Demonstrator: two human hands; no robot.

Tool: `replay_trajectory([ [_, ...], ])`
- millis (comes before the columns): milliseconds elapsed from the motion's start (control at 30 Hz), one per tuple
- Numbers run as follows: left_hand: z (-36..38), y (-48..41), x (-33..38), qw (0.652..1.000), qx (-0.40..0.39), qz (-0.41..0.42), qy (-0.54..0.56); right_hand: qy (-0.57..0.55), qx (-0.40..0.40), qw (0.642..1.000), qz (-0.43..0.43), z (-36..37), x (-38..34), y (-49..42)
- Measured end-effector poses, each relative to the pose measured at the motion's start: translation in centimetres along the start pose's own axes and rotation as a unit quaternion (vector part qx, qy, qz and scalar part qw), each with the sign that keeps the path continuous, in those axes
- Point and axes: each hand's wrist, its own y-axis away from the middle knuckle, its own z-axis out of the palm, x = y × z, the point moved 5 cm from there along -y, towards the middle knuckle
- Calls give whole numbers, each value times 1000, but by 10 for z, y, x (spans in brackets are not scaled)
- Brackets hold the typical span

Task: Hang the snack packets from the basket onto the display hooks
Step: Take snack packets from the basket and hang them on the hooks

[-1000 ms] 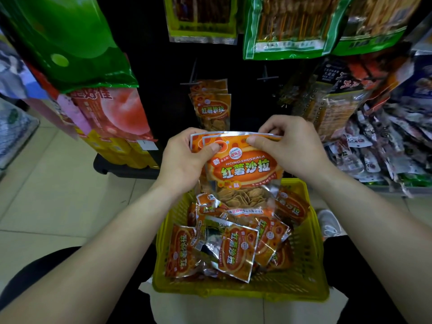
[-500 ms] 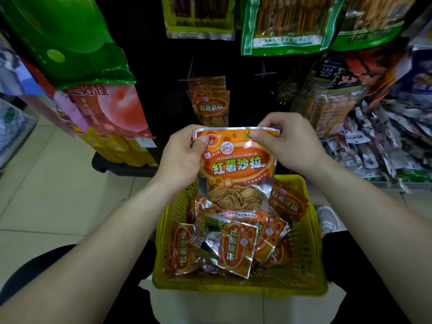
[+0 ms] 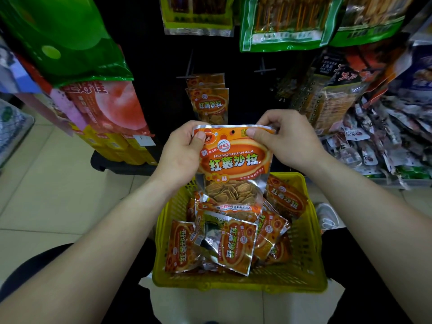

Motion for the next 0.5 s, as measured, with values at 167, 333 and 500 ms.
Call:
replay_trajectory([
  [167, 2, 1, 1, 999, -14, 8, -30, 8, -90, 996, -21, 6, -1, 1],
  [333, 15, 7, 0, 996, -57, 14, -69, 88, -175, 980, -38, 25, -3, 7],
  [500, 23, 8, -1, 994, -66, 20, -80, 185, -162, 967, -61, 40, -7, 13],
])
